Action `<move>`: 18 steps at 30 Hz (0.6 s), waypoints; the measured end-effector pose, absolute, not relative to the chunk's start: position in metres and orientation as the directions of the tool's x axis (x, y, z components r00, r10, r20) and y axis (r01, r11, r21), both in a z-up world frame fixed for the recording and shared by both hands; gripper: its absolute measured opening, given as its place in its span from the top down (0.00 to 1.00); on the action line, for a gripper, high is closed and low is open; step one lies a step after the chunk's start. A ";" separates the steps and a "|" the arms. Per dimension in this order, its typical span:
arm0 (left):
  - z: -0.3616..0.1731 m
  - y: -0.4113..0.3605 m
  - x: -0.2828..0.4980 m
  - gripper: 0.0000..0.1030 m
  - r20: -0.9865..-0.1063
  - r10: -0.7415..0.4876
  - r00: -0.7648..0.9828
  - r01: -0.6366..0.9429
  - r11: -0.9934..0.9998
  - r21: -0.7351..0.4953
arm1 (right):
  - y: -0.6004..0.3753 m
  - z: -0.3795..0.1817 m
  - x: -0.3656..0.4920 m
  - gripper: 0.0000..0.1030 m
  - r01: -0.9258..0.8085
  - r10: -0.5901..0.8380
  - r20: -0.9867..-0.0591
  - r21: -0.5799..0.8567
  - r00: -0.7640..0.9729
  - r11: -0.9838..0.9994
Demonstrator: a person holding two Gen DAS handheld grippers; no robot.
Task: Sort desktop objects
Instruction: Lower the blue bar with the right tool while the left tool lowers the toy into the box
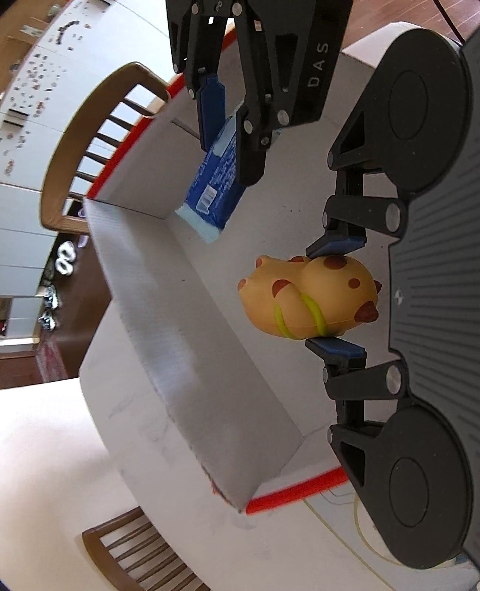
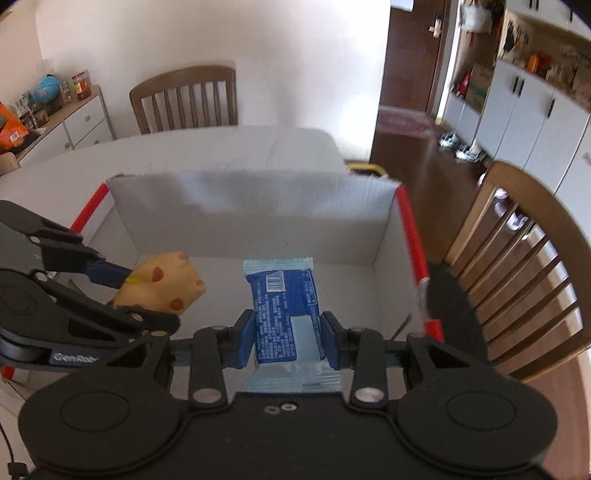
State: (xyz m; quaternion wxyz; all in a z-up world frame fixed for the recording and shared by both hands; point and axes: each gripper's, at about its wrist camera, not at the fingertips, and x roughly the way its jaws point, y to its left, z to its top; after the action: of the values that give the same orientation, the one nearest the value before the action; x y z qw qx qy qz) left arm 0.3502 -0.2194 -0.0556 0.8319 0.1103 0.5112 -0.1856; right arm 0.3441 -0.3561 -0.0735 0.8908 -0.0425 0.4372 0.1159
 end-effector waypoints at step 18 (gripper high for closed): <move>-0.076 -0.232 0.367 0.57 -0.930 -0.154 0.334 0.462 0.887 0.018 | -0.348 -0.112 0.362 0.64 -0.231 0.105 -0.860 -0.015 0.499 0.973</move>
State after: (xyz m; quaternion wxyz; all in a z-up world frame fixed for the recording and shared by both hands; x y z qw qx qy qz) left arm 0.3666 -0.2321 -0.0758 0.8043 0.1411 0.5445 -0.1915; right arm 0.3616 -0.3481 -0.1116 0.8635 -0.0638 0.4908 0.0973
